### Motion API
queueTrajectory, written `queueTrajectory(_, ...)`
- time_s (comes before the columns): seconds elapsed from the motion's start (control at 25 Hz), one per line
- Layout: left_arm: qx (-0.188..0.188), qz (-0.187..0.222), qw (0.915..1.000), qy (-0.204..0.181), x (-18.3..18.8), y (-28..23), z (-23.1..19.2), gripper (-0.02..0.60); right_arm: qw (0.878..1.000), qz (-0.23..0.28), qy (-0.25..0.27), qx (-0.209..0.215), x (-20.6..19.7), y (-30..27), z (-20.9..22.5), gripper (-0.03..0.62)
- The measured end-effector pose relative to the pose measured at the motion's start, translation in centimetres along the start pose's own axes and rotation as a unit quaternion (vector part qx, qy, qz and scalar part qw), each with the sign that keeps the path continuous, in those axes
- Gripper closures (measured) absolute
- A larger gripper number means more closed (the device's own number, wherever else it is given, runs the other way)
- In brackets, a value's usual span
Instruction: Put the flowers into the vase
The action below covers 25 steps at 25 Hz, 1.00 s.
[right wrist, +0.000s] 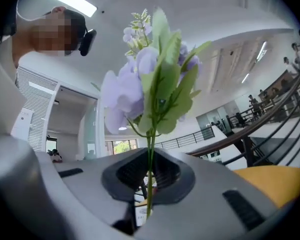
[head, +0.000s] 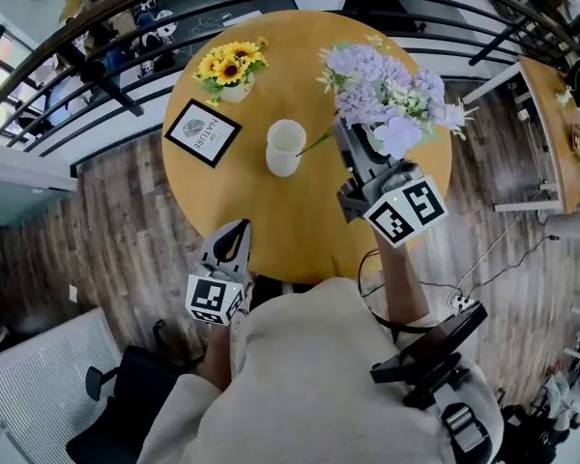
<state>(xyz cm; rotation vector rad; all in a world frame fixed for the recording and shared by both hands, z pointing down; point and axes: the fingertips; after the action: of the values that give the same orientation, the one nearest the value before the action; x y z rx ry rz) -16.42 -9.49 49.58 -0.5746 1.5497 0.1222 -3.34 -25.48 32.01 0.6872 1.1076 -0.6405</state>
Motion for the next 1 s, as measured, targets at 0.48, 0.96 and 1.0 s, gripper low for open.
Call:
queueTrajectory(0.48, 0.063, -0.002, 0.9980, 0.004, 0.0, 3.3, -3.0, 0.575, 0.997, 0.008, 0.063, 0.033, -0.4, -4.5, -1.1, 0.575)
queueTrajectory(0.96, 0.067, -0.021, 0.9975, 0.006, -0.7, 3.4, -3.7, 0.575, 0.997, -0.059, 0.056, 0.008, -11.1, -4.4, 1.4, 0.574)
queueTrajectory(1.0, 0.067, -0.022, 0.9975, 0.006, -0.7, 3.3, -3.7, 0.574, 0.996, -0.064, 0.056, 0.002, -11.9, -4.3, 1.7, 0.574)
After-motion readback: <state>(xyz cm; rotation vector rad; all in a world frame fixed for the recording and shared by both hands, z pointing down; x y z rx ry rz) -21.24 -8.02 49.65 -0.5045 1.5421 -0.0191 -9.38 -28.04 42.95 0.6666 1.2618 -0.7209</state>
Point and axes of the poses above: the fingertips, and each gripper's own axes: y backward along the fingers, z to its right, x out of its top, and after that the axes turned 2 degrees about -y, right-handed
